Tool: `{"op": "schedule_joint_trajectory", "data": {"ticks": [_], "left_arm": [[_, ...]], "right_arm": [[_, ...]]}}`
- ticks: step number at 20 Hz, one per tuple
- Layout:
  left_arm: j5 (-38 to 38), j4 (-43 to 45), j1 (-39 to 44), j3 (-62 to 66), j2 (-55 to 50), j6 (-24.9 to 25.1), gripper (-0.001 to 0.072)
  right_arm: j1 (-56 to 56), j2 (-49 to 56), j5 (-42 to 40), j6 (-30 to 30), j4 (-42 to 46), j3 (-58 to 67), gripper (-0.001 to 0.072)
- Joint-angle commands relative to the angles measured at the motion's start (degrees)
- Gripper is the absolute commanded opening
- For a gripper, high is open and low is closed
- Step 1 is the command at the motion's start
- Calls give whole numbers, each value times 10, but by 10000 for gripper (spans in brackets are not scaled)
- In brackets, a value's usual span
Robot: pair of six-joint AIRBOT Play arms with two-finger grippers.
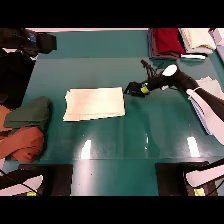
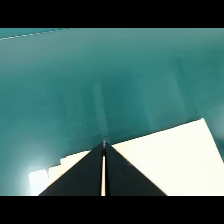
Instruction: Fold the shirts.
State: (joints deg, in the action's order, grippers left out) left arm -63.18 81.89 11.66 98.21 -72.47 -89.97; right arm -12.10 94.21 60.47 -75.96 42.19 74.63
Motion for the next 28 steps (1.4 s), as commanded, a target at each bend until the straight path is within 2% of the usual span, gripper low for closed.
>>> {"op": "schedule_joint_trajectory", "data": {"ticks": [1, 5, 8, 9, 10, 13, 15, 20, 23, 28], "left_arm": [[8, 0, 30, 0, -15, 5, 20], [10, -1, 52, -4, -24, 5, 20], [10, -13, 51, -4, -24, 4, 20], [9, -14, 51, -4, -24, 4, 20], [10, -26, 51, -4, -24, 5, 20], [10, -34, 67, -4, -24, 5, 19], [11, -32, 92, -4, -24, 7, 20], [42, -32, 152, -4, -24, 15, 20], [58, -33, 167, -4, -24, 15, 20], [62, -49, 167, -4, -24, -5, 20]], "right_arm": [[14, 35, 0, -1, -54, -38, 623], [-58, 111, -19, 2, -105, 22, 602], [-110, 158, -35, 40, -157, 85, 311], [-122, 163, -44, 44, -149, 107, 115], [-127, 161, -54, 49, -139, 121, 20], [-96, 125, -60, 47, -69, 158, 20], [-43, 79, -49, 24, -16, 162, 21], [162, -42, 47, -3, 116, 157, 20], [297, -91, 58, -3, 119, 142, 21], [476, -107, 56, 6, 113, 143, 20]]}}
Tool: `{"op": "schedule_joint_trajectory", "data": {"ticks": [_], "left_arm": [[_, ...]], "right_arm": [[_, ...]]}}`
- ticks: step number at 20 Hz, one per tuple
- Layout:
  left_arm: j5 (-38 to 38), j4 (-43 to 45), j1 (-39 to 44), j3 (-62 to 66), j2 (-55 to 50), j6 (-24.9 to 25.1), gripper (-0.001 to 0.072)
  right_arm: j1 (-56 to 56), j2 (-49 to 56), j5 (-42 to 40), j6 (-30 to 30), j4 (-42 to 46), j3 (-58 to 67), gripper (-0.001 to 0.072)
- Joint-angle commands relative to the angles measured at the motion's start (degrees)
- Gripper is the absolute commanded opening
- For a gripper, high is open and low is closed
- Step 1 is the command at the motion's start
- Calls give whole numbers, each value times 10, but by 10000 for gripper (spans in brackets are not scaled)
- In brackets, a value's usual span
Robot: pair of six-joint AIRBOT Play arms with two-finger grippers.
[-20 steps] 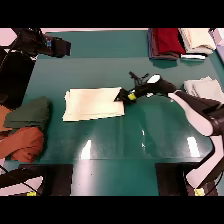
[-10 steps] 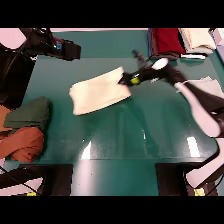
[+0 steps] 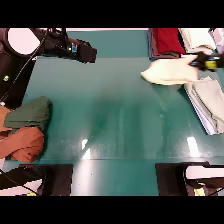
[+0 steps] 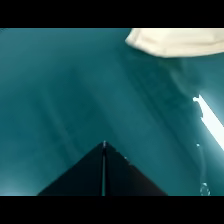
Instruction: Fold the shirts.
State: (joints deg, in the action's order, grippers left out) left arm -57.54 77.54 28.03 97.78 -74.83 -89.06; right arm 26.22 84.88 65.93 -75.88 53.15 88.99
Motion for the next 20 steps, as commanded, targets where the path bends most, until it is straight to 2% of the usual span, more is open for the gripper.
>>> {"op": "schedule_joint_trajectory", "data": {"ticks": [1, 3, 5, 8, 15, 17, 20], "left_arm": [[5, -5, 3, 0, 0, -21, 20], [6, -5, 3, 0, 0, -25, 20], [5, -5, 3, 0, 0, -26, 20], [5, -6, 3, 0, 0, -26, 20], [-5, -6, 3, 0, 0, -25, 20], [-6, -6, 3, 0, 0, -24, 20], [-6, -6, 3, 0, 0, -24, 21]], "right_arm": [[115, -13, -7, 6, 4, -1, 20], [136, -14, -28, 9, 0, -1, 20], [145, -14, -37, 42, -49, 3, 20], [141, -13, -43, 50, -82, 55, 20], [163, -15, 53, 50, -79, 179, 20], [182, -30, 75, 50, -66, 157, 20], [210, -74, 94, 50, 17, 79, 20]]}}
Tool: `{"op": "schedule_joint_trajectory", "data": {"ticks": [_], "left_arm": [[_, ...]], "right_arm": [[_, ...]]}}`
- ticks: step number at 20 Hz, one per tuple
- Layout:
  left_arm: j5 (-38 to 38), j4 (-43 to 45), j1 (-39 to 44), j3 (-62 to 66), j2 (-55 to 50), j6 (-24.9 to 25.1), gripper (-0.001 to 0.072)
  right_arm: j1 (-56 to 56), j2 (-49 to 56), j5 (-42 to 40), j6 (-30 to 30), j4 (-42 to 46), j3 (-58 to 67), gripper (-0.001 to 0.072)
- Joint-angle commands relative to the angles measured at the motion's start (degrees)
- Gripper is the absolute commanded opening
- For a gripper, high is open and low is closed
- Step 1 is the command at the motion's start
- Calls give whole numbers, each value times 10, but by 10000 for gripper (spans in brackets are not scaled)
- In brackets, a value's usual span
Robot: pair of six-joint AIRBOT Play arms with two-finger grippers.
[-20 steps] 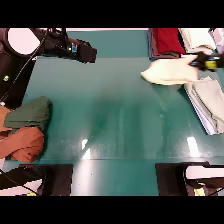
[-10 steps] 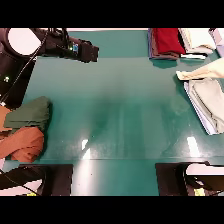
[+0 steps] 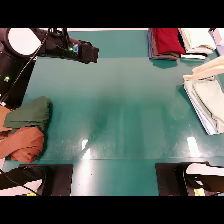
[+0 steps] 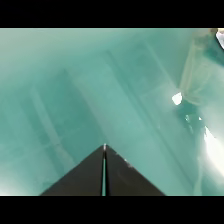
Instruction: Fold the shirts.
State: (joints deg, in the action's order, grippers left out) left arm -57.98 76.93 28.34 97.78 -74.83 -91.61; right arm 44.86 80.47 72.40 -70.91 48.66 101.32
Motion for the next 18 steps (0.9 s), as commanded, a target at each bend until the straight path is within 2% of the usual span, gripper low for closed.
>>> {"op": "schedule_joint_trajectory", "data": {"ticks": [1, 6, 7, 11, 12, 15, 18], "left_arm": [[-1, 0, 0, 0, 0, 2, 21], [-2, 0, 0, 0, 0, 17, 21], [-2, 0, 0, 0, 0, 17, 21], [-1, 0, 0, 0, 0, 17, 21], [-1, 0, 0, 0, 0, 17, 21], [0, 0, 0, 0, 0, 17, 21], [5, 2, 0, 0, 0, 16, 21]], "right_arm": [[37, -50, 29, 0, 84, -79, 21], [110, -142, 43, 0, 180, -269, 28], [124, -156, 43, 0, 193, -303, 87], [179, -196, 47, 0, 247, -379, 501], [189, -203, 45, 0, 236, -375, 529], [171, -218, 30, 0, 161, -339, 529], [80, -219, 40, -1, 61, -294, 529]]}}
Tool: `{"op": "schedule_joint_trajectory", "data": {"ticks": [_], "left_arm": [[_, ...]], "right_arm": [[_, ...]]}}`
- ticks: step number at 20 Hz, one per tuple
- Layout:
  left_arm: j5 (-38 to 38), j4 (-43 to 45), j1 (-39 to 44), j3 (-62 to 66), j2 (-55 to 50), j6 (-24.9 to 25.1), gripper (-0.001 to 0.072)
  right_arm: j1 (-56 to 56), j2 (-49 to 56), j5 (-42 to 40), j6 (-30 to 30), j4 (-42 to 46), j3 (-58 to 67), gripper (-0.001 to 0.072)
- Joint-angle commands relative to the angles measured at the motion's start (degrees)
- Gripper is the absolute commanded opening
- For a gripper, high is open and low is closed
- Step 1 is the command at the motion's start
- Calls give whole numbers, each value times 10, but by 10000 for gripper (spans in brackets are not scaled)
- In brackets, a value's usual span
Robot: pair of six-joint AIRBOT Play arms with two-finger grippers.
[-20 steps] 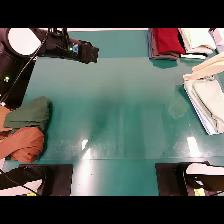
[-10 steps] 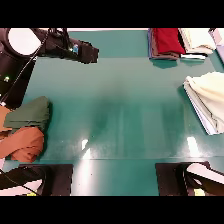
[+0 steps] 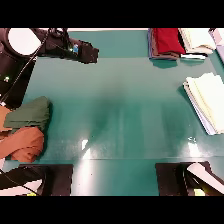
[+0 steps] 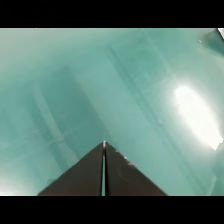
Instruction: Fold the shirts.
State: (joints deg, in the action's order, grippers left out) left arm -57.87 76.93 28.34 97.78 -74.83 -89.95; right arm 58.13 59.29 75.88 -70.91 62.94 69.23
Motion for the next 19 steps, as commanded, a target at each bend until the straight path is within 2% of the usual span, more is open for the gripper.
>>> {"op": "schedule_joint_trajectory", "data": {"ticks": [1, 7, 9, 10, 11, 12, 19], "left_arm": [[2, 2, 0, 0, 0, 0, 21], [4, 2, 0, 0, 0, 0, 21], [4, 2, 0, 0, 0, 0, 21], [4, 2, 0, 0, 0, 0, 21], [4, 2, 0, 0, 0, 0, 21], [4, 2, 0, 0, 0, 0, 21], [4, 2, 0, 0, 0, 0, 22]], "right_arm": [[-94, -7, 11, -2, -106, 38, 529], [-390, -7, -2, -2, -118, 65, 522], [-466, -7, -17, -1, -118, 64, 466], [-498, -7, -23, -1, -117, 64, 342], [-525, -7, -24, -1, -117, 64, 85], [-543, -7, -24, -1, -118, 64, 21], [-573, -7, -24, -1, -118, 64, 21]]}}
